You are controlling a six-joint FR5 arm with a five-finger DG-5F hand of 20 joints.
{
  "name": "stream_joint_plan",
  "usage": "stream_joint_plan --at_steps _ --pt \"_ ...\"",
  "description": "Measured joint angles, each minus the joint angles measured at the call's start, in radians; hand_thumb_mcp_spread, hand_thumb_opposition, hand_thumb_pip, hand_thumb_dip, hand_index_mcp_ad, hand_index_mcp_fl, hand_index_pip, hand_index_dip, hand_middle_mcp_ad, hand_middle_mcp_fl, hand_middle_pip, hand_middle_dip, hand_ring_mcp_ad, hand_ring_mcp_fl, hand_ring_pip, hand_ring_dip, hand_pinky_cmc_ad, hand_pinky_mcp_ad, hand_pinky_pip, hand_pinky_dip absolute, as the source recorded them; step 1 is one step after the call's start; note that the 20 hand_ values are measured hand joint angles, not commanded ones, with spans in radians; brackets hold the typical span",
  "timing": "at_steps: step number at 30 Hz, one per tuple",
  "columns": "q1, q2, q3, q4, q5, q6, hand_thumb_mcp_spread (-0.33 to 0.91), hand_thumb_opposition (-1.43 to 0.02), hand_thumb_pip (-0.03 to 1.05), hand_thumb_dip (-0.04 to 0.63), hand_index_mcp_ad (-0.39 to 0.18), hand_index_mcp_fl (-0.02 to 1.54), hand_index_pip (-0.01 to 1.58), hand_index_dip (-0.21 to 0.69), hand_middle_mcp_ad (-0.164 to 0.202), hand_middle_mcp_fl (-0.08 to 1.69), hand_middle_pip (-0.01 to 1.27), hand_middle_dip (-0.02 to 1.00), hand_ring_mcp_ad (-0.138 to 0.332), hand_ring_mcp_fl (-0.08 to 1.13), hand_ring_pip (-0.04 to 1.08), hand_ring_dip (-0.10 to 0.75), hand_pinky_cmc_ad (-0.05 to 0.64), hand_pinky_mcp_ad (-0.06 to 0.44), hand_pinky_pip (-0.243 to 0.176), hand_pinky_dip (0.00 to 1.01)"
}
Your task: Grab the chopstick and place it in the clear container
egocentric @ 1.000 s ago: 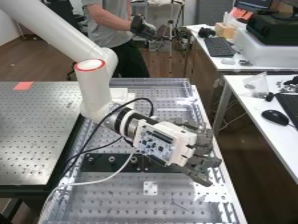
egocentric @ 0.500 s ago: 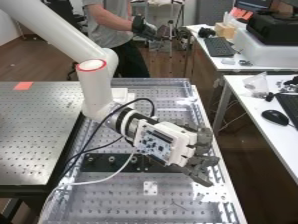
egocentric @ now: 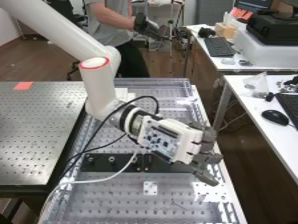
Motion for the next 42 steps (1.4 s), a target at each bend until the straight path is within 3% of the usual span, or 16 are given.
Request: stream_joint_plan --at_steps 16,23,26,28,30,33,42 --pt "-0.01 0.024 0.047 -0.029 -0.007 -0.077 0.68 -1.03 0.52 0.295 -0.056 0.87 1.12 0.049 0.026 1.13 0.7 0.72 0.07 0.82 0.1 0.545 0.304 0.253 -0.026 0.18" --pt "-0.012 0.025 0.046 -0.038 -0.019 -0.062 0.68 -1.05 0.51 0.298 -0.056 0.89 1.1 0.051 0.026 1.14 0.67 0.72 0.068 0.82 0.1 0.545 0.3 0.265 -0.012 0.18" --pt "-0.015 0.02 0.044 -0.059 -0.042 -0.031 0.64 -1.05 0.54 0.3 -0.061 0.84 1.08 0.061 0.026 1.07 0.61 0.72 0.068 0.75 0.09 0.543 0.298 0.265 -0.012 0.18" --pt "-0.016 0.018 0.04 -0.065 -0.057 -0.018 0.59 -0.99 0.62 0.304 -0.061 0.7 1.02 0.049 0.026 0.94 0.53 0.71 0.07 0.68 0.09 0.538 0.298 0.264 -0.012 0.18" --pt "-0.018 0.017 0.032 -0.068 -0.064 -0.006 0.54 -0.96 0.63 0.304 -0.061 0.62 0.99 0.059 0.024 0.83 0.46 0.71 0.07 0.56 0.08 0.538 0.293 0.265 -0.01 0.18" --pt "-0.019 0.018 0.022 -0.064 -0.065 0.003 0.53 -0.94 0.63 0.305 -0.061 0.52 0.94 0.063 0.024 0.77 0.37 0.69 0.07 0.49 0.07 0.52 0.283 0.265 -0.012 0.18" --pt "-0.018 0.027 -0.019 -0.052 -0.048 0.024 0.5 -0.88 0.65 0.305 -0.061 0.43 0.89 0.051 0.024 0.69 0.31 0.66 0.07 0.4 0.07 0.492 0.255 0.264 -0.014 0.18"
